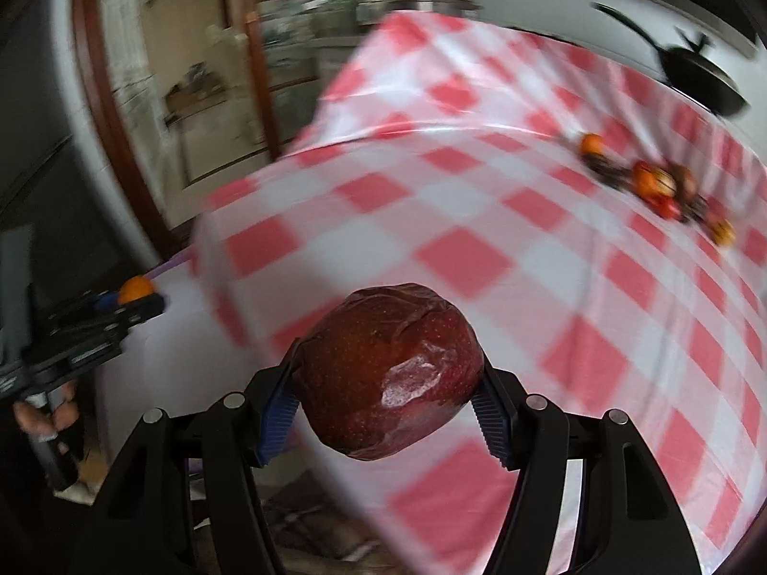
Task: Organize fruits
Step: 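Carry the mandarin and dark red fruit with both tools over the white box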
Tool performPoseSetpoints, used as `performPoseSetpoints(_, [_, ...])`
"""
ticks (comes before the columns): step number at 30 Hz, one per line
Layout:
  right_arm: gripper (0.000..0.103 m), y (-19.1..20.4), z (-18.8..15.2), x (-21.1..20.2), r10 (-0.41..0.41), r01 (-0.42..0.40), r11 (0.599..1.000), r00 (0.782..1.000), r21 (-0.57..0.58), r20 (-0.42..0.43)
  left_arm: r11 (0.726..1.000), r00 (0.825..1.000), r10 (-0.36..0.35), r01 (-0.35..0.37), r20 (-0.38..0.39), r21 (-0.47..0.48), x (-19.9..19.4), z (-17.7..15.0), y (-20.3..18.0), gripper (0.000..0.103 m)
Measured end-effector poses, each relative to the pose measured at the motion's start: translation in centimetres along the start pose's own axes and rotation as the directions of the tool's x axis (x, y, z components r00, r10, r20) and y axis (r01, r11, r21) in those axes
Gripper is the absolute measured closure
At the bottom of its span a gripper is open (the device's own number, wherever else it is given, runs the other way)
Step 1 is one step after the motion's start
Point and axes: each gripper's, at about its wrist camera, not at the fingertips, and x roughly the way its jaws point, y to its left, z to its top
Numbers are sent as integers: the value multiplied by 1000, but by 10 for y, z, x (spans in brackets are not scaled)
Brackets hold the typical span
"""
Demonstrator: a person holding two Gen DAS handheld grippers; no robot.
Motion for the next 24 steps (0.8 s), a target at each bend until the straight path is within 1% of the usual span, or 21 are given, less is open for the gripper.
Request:
performPoseSetpoints(1, [40,17,0,2,32,-32,999,999,-40,-8,1000,1000,9,-9,-4,-5,0,-2,4,62])
performPoseSetpoints(5, [40,65,-1,13,105,-111,980,993,-162,-46,998,998,50,-51,-32,-20,6,-14,23,62])
performPoseSetpoints(7, [40,84,-3,20,134,-146,968,988,-203,-71,997,997,66,-67,-48,-30,10,-20,31,62])
performPoseSetpoints(10, [40,109,-7,36,186,-213,946,974,-246,-129,994,993,92,-96,-75,-50,19,-30,44,62])
performPoseSetpoints(13, [40,133,-12,59,196,-245,926,962,-286,-188,988,987,110,-121,-116,-96,29,-40,62,62])
performPoseSetpoints(17, [40,157,-19,90,211,-289,907,941,-306,-263,977,980,139,-159,-144,-141,34,-49,80,62])
performPoseSetpoints(21, [40,173,-26,119,198,-306,895,924,-326,-326,966,969,183,-209,-163,-155,36,-56,96,62])
performPoseSetpoints(24, [40,182,-34,140,187,-320,890,906,-325,-381,959,962,207,-235,-179,-157,39,-59,104,62])
